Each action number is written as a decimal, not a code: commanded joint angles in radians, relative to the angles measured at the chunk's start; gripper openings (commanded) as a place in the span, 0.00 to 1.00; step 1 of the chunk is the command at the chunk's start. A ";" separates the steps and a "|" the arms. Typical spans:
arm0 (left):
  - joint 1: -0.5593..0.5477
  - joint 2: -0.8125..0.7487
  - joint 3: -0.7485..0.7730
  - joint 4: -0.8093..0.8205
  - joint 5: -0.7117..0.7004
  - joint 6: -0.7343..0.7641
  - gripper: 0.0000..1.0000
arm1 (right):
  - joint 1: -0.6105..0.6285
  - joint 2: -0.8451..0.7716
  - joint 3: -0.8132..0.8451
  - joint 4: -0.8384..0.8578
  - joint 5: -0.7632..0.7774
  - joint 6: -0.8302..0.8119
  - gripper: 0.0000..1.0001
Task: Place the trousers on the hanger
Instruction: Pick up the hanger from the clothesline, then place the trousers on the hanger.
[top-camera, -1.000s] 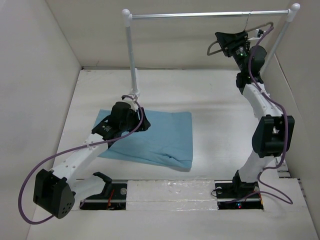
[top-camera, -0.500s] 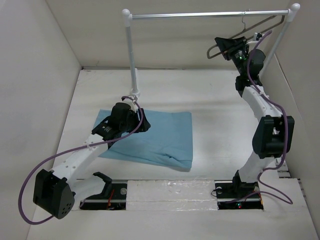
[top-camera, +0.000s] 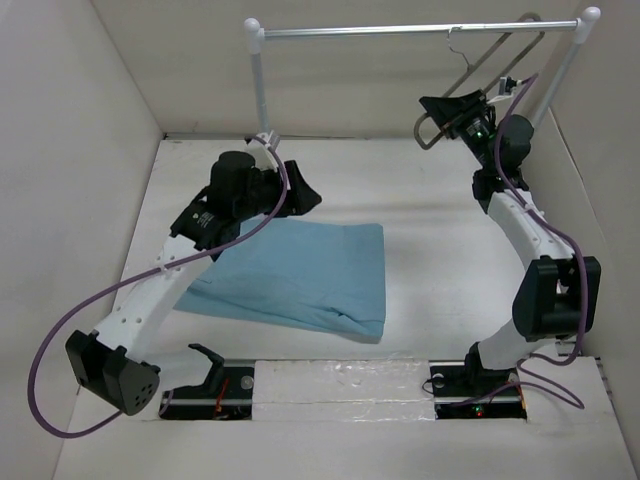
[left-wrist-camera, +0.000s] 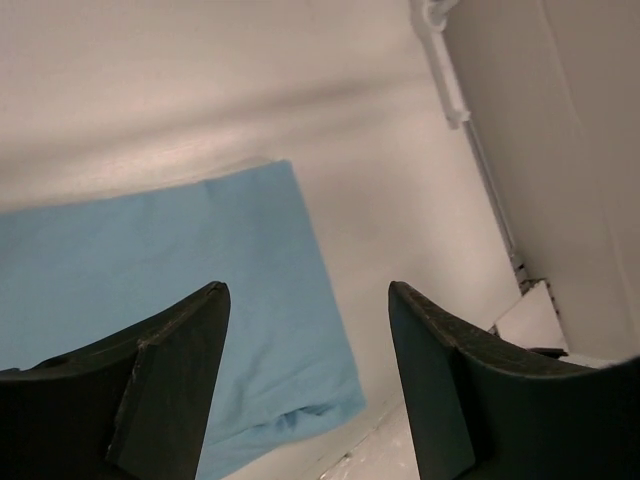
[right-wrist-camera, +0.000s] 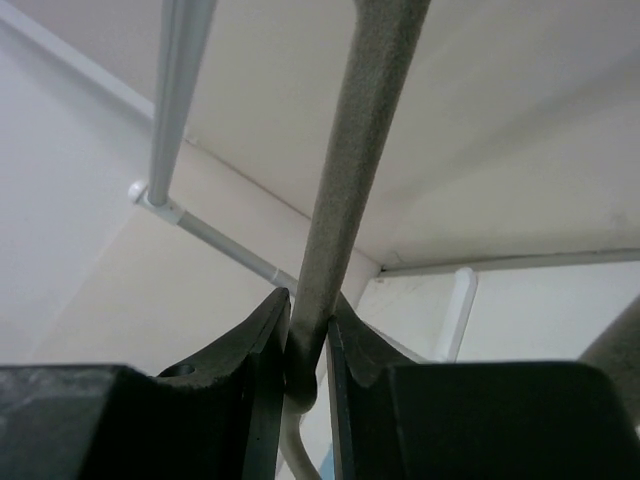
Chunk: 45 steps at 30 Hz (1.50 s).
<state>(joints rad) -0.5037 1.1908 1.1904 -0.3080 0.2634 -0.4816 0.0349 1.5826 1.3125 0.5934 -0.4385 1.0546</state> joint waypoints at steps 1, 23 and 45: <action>-0.001 0.023 0.136 -0.006 0.079 0.011 0.61 | 0.010 -0.049 -0.050 0.052 -0.057 -0.061 0.25; -0.096 0.216 0.333 0.300 0.192 -0.114 0.68 | 0.066 -0.295 -0.360 -0.092 -0.224 -0.294 0.18; -0.345 0.437 0.221 0.536 -0.199 -0.130 0.54 | 0.281 -0.518 -0.685 -0.187 -0.247 -0.277 0.18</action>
<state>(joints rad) -0.8425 1.6409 1.4387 0.1074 0.1001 -0.5865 0.2901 1.1007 0.6331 0.3637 -0.6533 0.7784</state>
